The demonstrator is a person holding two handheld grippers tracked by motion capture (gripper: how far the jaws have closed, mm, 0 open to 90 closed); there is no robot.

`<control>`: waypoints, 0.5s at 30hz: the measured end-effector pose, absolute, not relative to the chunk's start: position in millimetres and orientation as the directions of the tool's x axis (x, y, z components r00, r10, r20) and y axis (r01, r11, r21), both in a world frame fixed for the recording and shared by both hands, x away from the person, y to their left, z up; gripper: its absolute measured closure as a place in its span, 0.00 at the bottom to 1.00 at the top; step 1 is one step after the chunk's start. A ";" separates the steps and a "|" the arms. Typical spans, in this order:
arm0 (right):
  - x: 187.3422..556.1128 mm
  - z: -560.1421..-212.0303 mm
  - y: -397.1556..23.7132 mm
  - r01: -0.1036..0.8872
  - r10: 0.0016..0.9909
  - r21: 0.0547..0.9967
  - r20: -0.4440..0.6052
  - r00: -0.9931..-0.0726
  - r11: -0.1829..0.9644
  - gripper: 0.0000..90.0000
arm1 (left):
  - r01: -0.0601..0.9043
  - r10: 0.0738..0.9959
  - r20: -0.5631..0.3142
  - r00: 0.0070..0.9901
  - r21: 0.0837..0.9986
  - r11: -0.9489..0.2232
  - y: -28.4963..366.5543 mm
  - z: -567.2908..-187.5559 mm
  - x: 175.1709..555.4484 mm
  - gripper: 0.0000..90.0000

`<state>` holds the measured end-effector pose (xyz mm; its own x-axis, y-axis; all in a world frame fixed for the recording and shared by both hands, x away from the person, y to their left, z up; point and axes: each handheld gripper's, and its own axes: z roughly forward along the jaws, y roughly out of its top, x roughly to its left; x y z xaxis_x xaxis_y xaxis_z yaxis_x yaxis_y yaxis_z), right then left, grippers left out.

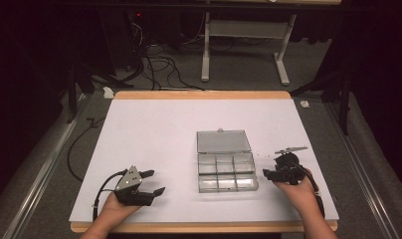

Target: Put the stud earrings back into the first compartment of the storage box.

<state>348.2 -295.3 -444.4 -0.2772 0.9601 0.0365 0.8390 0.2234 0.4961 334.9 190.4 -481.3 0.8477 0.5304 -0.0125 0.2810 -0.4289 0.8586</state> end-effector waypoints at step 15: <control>368.2 -435.5 -293.1 0.902 0.940 0.295 0.032 -0.339 0.316 0.48 | 0.281 0.529 -0.012 0.849 0.857 -0.431 190.3 -481.2 334.7 0.29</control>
